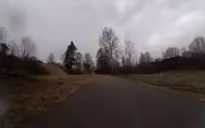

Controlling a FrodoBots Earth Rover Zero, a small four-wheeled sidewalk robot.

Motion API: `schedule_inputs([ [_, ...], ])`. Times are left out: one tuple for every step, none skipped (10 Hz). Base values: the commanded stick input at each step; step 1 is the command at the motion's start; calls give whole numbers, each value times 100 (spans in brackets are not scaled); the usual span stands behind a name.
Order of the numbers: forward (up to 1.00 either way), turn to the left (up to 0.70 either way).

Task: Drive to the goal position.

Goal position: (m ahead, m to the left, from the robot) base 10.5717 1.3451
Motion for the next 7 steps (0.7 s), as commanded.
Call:
schedule_inputs([
  [70,0],
  [70,0],
  [70,0],
  [70,0],
  [70,0],
  [70,0],
  [70,0],
])
